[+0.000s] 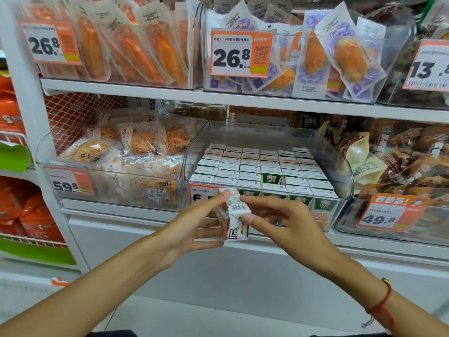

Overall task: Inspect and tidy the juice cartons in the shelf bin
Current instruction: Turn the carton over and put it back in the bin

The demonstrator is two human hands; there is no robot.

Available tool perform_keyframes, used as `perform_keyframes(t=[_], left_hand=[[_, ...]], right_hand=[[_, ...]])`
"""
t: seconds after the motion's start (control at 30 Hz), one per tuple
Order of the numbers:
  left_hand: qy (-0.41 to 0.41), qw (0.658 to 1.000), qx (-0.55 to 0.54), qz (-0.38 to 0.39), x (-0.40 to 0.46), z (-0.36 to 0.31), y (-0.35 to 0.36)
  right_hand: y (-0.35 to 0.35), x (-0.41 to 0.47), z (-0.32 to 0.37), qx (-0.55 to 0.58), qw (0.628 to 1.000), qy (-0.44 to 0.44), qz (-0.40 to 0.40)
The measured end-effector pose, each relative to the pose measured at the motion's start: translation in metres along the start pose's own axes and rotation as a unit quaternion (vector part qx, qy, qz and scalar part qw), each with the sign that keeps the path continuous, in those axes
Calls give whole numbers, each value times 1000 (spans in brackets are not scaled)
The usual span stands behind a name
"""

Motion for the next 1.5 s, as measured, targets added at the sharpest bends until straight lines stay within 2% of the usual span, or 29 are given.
perform_keyframes(t=[0.13, 0.27, 0.53, 0.63, 0.83, 1.0, 1.1, 1.2, 1.3, 1.4, 1.5], left_hand=[[-77, 996, 21, 43, 1, 22, 10], [-103, 993, 25, 49, 4, 29, 11], [-76, 996, 31, 45, 7, 23, 9], [-31, 999, 29, 11, 4, 12, 6], [96, 989, -24, -110, -9, -26, -12], [199, 968, -44, -146, -19, -48, -7], [262, 953, -15, -151, -25, -60, 0], [290, 945, 29, -151, -27, -66, 3], [274, 952, 7, -134, -23, -61, 6], [226, 962, -54, -142, -18, -53, 4], [167, 977, -66, -113, -10, -46, 6]], right_hand=[[-5, 3, -18, 103, 990, 82, -40], [-3, -1, -38, 145, 973, 179, -17], [-5, -4, -41, 153, 969, 196, -2], [-3, -4, -38, 167, 969, 182, 11], [-7, 0, -22, 229, 965, 125, -8], [-6, 3, -24, 240, 963, 121, -22], [-2, 3, -32, 243, 957, 157, -14], [1, 1, -36, 219, 959, 179, 13], [-13, 3, -30, 178, 974, 134, -36], [-37, 3, -17, 34, 991, 58, -120], [-41, 4, 0, -98, 986, -44, -126]])
Point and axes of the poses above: each hand's wrist, its own x-axis towards the middle knuckle, its own y-axis out of the palm, z = x × y, the point moved 10 cm from there along x, towards the middle knuckle, and after that the axes turned 10 degrees about x, right-handed, at the moved point
